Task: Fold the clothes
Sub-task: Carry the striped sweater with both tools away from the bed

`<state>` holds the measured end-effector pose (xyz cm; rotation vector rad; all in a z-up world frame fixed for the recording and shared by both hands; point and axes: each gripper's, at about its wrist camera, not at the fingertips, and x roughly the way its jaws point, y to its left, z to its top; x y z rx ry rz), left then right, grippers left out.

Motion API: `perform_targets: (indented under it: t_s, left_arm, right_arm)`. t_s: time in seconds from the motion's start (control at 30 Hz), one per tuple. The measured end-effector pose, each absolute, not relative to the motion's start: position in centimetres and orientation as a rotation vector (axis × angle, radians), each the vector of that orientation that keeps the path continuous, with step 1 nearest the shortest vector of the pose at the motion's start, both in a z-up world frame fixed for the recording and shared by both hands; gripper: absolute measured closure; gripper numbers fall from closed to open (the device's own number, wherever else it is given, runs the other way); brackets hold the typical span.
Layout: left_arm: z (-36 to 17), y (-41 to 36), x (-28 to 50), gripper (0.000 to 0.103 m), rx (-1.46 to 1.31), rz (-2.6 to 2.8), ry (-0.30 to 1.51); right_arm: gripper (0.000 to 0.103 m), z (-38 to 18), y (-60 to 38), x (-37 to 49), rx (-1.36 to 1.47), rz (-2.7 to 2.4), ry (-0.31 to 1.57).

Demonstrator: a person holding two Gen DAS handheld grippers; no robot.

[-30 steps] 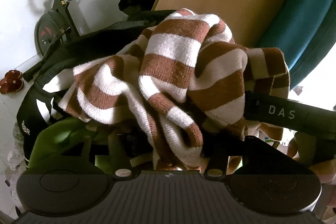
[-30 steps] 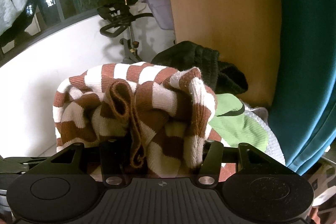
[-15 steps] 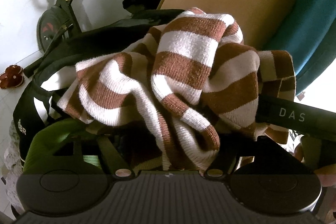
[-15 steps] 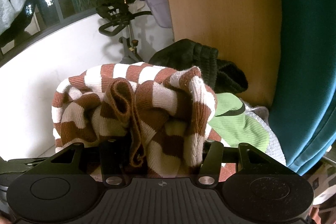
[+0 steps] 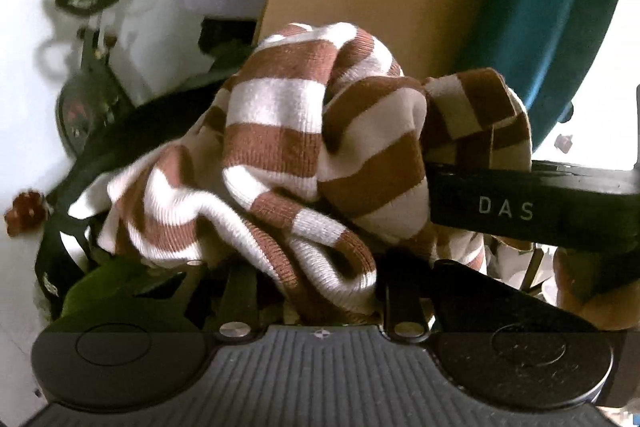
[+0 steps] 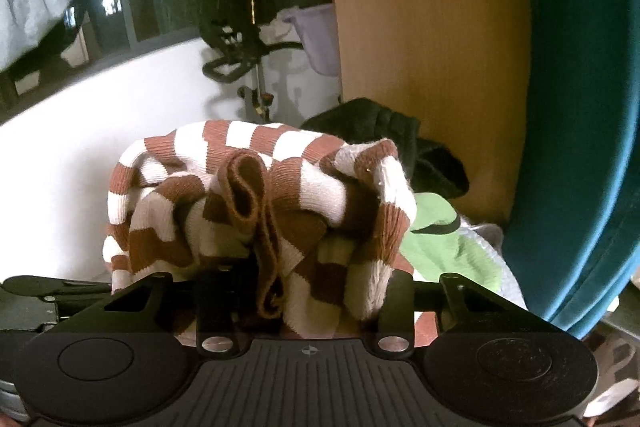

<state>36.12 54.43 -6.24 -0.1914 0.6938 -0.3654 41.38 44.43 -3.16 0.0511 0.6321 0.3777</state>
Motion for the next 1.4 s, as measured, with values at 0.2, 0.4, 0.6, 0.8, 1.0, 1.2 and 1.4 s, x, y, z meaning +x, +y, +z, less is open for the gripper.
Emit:
perform_targets:
  t_s: [0.2,0.4,0.6,0.8,1.0,1.2,1.4]
  left_arm:
    - [-4.2,52.8,33.0,0.083,-0.136,-0.412,0.616]
    - [-2.9,50.2,31.6,0.083,-0.156,-0.476,0.559]
    - [-1.8,47.8,30.3,0.083,-0.183,-0.542,0.516]
    - [-2.1,45.6,29.5,0.083,-0.215,-0.625,0.548]
    - [-2.0,43.4,26.7,0.083,-0.217,-0.657,0.570]
    - [-1.1,39.9,22.0,0.083,-0.190,-0.635,0.556]
    - [-0.1,35.0,13.9,0.083,-0.192,-0.564,0.530]
  right_arm:
    - [0.067,-1.5,41.4,38.8,0.162,0.371,0.611]
    - [0.067,0.9,38.8,35.8,0.139,0.313,0.527]
    - [0.067,2.2,36.5,33.7,0.097,0.234,0.483]
    - [0.067,2.2,34.0,30.9,0.075,0.168,0.495]
    - [0.067,2.1,31.1,26.5,0.083,0.150,0.481]
    - [0.067,2.4,27.3,20.9,0.083,0.176,0.452]
    - [0.067,2.9,22.2,13.0,0.091,0.238,0.423]
